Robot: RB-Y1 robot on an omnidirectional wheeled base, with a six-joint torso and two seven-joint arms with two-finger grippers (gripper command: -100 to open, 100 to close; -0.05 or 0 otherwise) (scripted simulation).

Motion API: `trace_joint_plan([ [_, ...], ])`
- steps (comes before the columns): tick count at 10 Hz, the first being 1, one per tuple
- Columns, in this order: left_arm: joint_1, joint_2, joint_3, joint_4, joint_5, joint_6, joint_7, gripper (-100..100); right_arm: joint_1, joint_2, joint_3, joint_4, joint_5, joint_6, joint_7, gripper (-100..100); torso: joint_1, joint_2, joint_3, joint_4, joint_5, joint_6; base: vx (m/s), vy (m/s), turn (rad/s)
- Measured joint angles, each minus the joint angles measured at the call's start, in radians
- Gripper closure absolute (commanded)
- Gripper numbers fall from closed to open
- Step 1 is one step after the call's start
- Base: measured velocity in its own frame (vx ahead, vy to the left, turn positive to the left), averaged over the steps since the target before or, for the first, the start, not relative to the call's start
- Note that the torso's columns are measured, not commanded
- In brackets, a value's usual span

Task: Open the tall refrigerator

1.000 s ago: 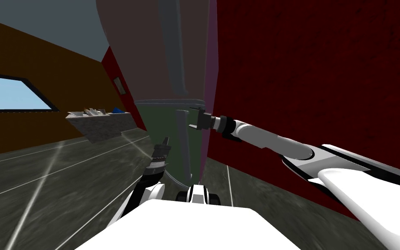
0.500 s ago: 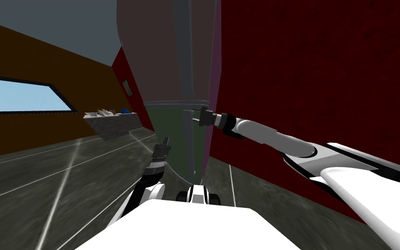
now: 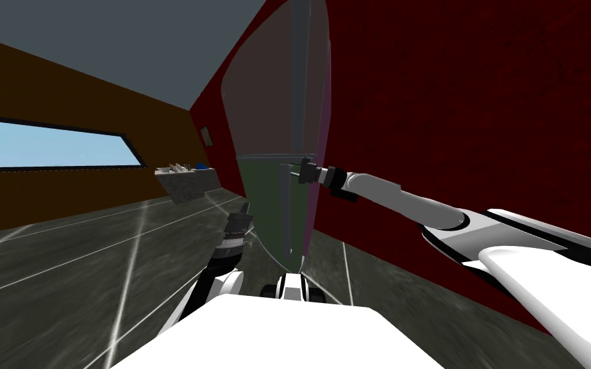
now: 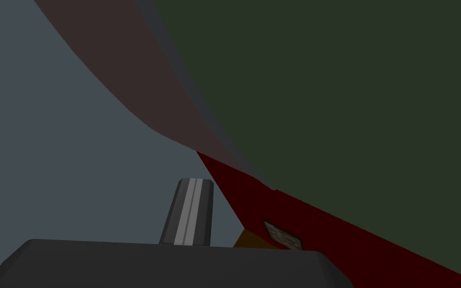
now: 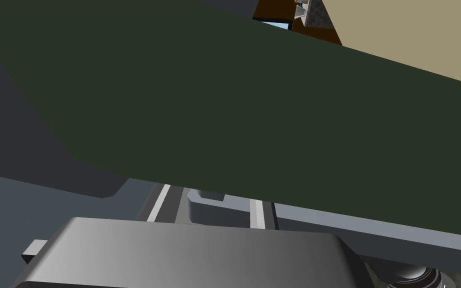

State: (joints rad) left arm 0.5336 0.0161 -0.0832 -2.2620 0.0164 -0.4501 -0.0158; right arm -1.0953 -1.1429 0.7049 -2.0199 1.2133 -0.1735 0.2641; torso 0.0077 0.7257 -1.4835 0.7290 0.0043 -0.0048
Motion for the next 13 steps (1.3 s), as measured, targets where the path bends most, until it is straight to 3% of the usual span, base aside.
trace_joint_plan([
  [3, 0.001, 0.000, 0.000, 0.000, 0.000, 0.000, 0.000, 0, -0.011, -0.014, 0.023, 0.040, -0.067, 0.021, 0.076, 100, -0.006, -0.005, -0.001, -0.002, -0.002, 0.002, -0.115, 0.086, 0.050],
  [4, 0.000, 0.000, 0.000, 0.000, 0.000, 0.000, 0.000, 0, -0.046, -0.026, 0.064, 0.067, -0.084, 0.040, 0.086, 100, 0.005, -0.002, -0.001, -0.003, 0.002, -0.002, -0.224, 0.127, 0.138],
  [6, 0.000, 0.000, 0.000, 0.000, 0.000, 0.000, 0.000, 0, -0.014, -0.025, 0.030, 0.112, -0.149, 0.016, 0.153, 100, -0.001, -0.003, -0.001, -0.002, -0.001, 0.002, -0.070, 0.036, -0.006],
  [8, 0.000, 0.000, 0.000, 0.000, 0.000, 0.000, 0.000, 0, -0.016, -0.038, 0.037, 0.139, -0.195, 0.015, 0.208, 100, 0.001, -0.002, -0.002, -0.003, -0.001, 0.000, -0.189, 0.120, 0.170],
  [13, 0.000, 0.000, 0.000, 0.000, 0.000, 0.000, 0.000, 0, -0.060, -0.070, 0.106, 0.241, -0.339, 0.041, 0.339, 100, -0.003, -0.003, -0.003, -0.001, -0.002, 0.002, -0.123, 0.091, 0.058],
])
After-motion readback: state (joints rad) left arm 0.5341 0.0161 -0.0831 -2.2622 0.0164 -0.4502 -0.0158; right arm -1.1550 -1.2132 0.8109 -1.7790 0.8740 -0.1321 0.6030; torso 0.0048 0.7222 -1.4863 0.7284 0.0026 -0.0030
